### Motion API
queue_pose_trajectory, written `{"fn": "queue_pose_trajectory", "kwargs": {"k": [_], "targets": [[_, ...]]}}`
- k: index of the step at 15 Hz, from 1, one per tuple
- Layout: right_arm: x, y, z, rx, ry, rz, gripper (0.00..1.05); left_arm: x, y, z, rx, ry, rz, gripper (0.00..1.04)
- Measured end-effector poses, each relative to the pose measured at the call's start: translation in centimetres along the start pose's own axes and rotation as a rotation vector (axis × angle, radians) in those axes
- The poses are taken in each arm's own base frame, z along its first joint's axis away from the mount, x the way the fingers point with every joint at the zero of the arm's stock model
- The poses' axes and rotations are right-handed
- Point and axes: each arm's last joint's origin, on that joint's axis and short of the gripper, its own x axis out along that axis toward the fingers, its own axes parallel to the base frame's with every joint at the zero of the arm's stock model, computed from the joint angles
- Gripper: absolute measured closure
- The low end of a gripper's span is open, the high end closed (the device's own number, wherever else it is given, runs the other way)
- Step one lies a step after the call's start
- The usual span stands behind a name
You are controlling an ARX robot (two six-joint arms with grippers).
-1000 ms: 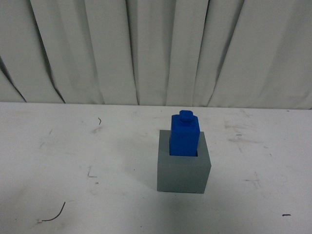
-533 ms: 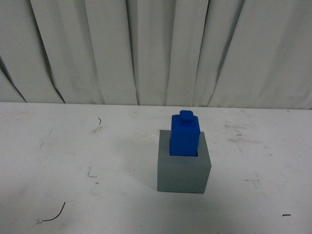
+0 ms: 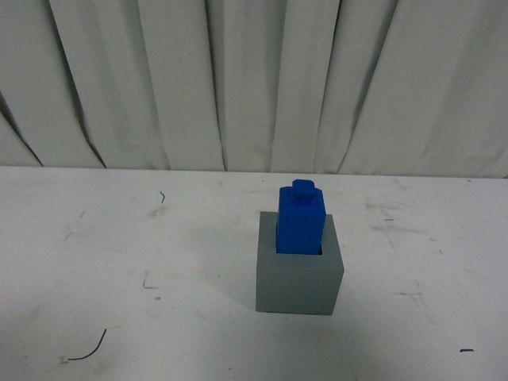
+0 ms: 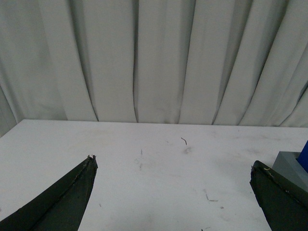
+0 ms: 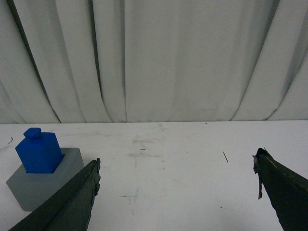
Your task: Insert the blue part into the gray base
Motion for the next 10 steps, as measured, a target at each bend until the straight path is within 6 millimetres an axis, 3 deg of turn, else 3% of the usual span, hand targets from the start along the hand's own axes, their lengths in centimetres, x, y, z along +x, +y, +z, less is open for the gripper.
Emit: {"fn": "queue_pose_trajectory", "kwargs": {"k": [10], "targets": [[0.0, 0.0, 0.0, 0.0, 0.0, 0.0, 0.06, 0.0, 0.0, 0.0, 0.0, 0.0, 0.0, 0.07]]}}
